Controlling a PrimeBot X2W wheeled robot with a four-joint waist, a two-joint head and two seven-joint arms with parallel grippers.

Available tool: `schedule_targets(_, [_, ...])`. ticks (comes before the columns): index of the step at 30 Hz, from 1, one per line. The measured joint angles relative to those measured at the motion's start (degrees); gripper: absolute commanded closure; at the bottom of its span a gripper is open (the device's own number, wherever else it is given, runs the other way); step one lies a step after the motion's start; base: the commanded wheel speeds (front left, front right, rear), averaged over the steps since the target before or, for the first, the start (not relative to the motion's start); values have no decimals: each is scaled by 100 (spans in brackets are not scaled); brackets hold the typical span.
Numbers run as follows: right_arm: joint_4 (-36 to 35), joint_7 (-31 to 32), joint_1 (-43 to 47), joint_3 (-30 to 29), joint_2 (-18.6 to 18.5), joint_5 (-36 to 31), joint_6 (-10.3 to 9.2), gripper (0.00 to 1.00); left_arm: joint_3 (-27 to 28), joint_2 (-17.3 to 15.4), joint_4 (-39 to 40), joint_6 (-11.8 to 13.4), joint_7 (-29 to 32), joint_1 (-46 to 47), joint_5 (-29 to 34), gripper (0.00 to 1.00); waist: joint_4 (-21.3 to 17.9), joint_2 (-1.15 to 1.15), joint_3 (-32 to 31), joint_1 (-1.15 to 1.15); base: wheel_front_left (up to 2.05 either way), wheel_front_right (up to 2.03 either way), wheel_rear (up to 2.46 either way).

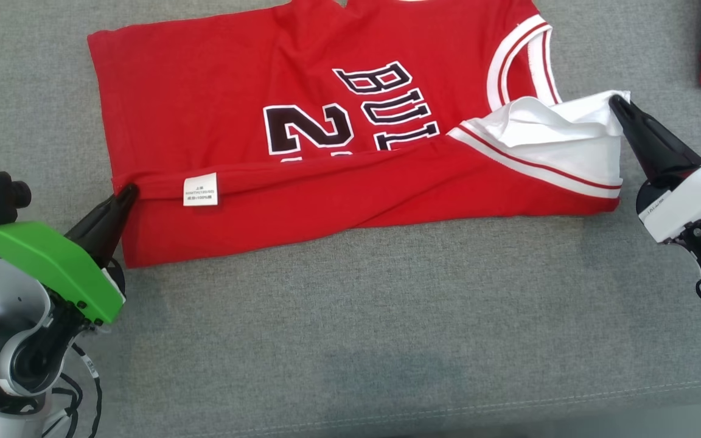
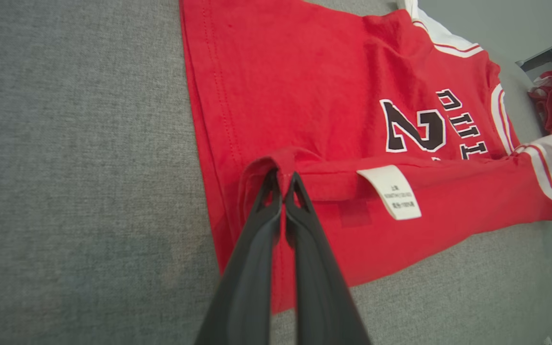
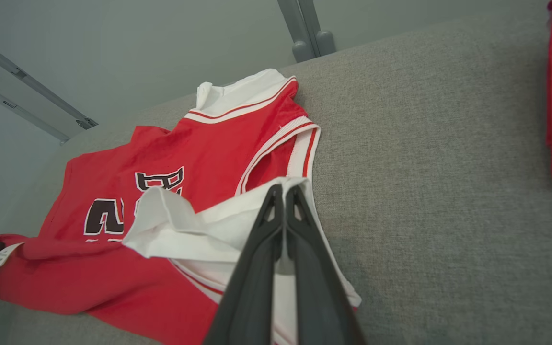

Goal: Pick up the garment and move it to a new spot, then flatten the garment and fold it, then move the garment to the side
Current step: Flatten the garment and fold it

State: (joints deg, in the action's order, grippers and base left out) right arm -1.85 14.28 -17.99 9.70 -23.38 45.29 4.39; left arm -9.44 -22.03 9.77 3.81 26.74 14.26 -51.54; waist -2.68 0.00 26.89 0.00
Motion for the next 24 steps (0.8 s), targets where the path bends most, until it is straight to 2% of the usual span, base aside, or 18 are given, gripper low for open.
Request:
schedule_targets(21, [479,-4,-510,196,5,-145,42,100,-164,258,-731,32,-167,378,149,100,56,0,215,0,0,0,0])
schedule_targets(22, [500,-11,-521,207,5,-151,62,93,-166,281,-754,32,-170,389,149,100,60,0,215,0,0,0,0])
schedule_targets(23, [524,-12,-529,213,7,-156,63,74,-167,302,-768,32,-193,402,149,75,64,0,214,0,0,0,0])
schedule_targets(24, [553,-15,-535,216,7,-170,63,61,-167,314,-788,32,-224,415,154,55,67,0,213,0,0,0,0])
